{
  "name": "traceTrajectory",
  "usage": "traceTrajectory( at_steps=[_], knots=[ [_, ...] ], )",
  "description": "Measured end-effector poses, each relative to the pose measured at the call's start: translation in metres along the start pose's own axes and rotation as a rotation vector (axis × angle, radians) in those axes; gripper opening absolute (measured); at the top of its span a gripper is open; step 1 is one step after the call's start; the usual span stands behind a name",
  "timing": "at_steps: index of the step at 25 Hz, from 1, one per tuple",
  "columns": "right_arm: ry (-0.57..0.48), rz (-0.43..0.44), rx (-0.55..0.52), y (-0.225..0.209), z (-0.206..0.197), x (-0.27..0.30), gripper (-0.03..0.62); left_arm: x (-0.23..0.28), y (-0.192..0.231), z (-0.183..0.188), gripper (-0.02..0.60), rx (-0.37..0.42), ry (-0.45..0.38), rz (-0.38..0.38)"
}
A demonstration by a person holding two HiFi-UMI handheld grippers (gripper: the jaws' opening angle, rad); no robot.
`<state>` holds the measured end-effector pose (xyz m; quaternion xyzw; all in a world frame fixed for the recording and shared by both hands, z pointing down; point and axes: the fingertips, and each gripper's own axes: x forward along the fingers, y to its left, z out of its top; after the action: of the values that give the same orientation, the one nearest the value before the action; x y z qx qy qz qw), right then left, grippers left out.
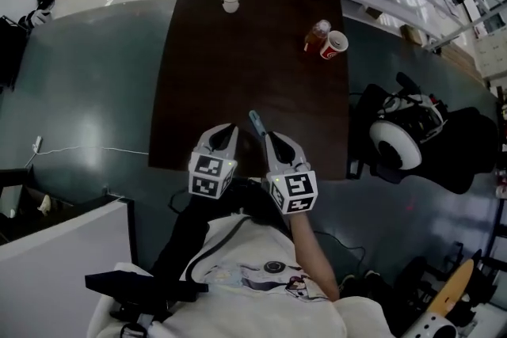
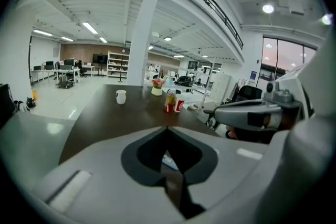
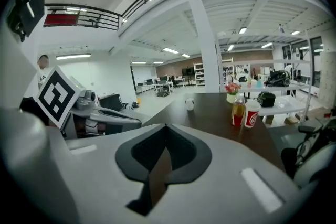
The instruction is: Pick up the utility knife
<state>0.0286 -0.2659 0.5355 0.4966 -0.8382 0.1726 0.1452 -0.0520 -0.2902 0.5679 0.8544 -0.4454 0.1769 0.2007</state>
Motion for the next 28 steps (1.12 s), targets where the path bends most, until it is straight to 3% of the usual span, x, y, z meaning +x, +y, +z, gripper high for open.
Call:
traceTrajectory(
  at_steps=[5, 12, 28],
  knots=[
    [0.155, 0.026, 0.078, -0.007, -0.059, 0.019, 0.002, 0.009, 0.007, -0.067, -0.002, -0.061, 0.177, 0.022],
    [0.281, 0.029, 0.199, -0.03, -0.111, 0.049, 0.003, 0.036, 0.016, -0.121, -0.002, -0.14, 0.308, 0.015],
    [0.505, 0.016, 0.232, -0.062, -0.177, 0.109, 0.081, 0.051, 0.028, -0.124, -0.002, -0.2, 0.352, 0.017]
  ],
)
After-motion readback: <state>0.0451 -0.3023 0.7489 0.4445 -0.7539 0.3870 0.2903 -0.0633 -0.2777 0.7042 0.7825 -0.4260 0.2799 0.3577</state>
